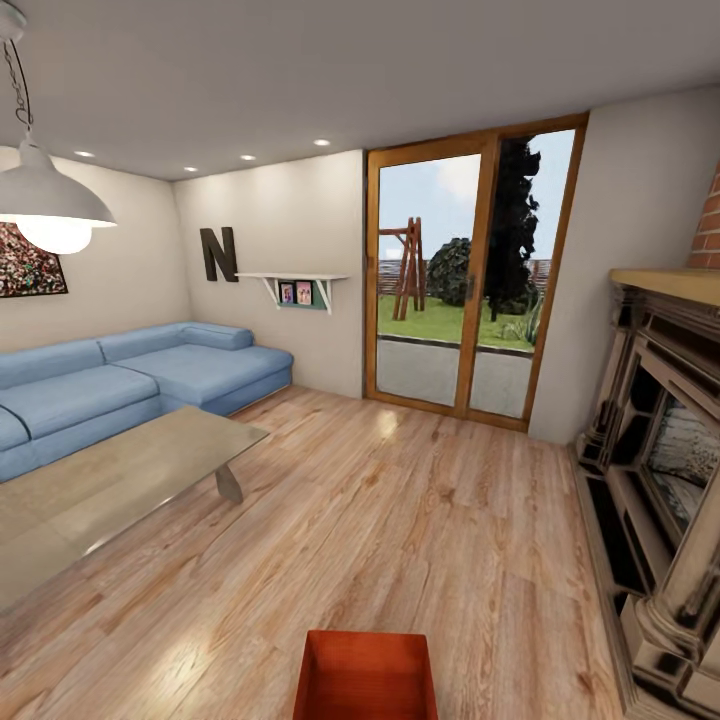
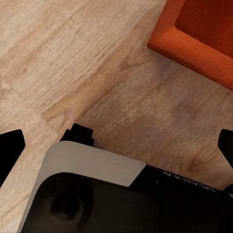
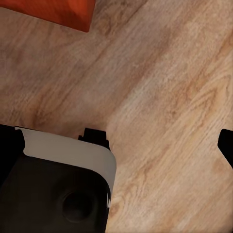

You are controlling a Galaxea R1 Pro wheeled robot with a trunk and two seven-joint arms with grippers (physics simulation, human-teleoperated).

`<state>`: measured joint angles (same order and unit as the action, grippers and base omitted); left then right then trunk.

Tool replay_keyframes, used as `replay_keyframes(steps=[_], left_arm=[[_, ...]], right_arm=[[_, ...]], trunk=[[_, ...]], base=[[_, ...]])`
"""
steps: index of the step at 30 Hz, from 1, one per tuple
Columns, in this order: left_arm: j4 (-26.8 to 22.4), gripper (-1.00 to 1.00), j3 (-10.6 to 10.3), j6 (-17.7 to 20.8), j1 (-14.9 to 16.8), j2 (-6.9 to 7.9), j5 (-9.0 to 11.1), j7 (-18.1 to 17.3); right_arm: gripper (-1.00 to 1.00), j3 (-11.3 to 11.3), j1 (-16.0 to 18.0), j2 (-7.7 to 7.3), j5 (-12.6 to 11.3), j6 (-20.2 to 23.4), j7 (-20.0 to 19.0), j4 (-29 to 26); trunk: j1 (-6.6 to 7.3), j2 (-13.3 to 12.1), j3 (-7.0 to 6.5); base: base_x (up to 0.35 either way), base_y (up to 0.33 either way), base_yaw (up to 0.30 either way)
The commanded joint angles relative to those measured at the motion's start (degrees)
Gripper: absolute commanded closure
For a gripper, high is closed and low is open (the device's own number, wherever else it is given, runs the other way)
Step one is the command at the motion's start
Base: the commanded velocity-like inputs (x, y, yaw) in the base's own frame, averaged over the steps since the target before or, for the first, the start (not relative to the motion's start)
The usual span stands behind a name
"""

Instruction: Move the two storage containers from the living room to the garage. In the garage, place one container on the floor and stack the other container on top of it (either order is fine).

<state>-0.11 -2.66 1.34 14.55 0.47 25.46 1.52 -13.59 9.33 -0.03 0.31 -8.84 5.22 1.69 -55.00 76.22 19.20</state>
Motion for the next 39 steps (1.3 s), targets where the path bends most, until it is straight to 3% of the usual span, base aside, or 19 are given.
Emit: replay_keyframes(steps=[1, 15, 39], left_arm=[[-0.01, -1.0, -0.3, 0.15, 0.04, 0.01, 0.37, 0.14], [0.01, -1.0, -0.26, -0.1, 0.04, 0.13, 0.38, 0.15], [-0.13, -1.0, -0.32, -0.36, 0.12, 0.14, -0.17, 0.23]], right_arm=[[-1.0, -0.3, 0.09, 0.0, 0.02, -0.3, 0.2, 0.19], [-1.0, -0.25, 0.25, 0.06, -0.05, -0.33, 0.32, 0.21], [-1.0, -0.3, 0.3, 0.45, 0.09, -0.29, 0.2, 0.16]], trunk=[[0.0, 0.04, 0.07], [0.0, 0.04, 0.07], [0.0, 0.04, 0.07]], base=[[0.0, 0.0, 0.0], [0.0, 0.0, -0.139], [0.0, 0.0, -0.008]])
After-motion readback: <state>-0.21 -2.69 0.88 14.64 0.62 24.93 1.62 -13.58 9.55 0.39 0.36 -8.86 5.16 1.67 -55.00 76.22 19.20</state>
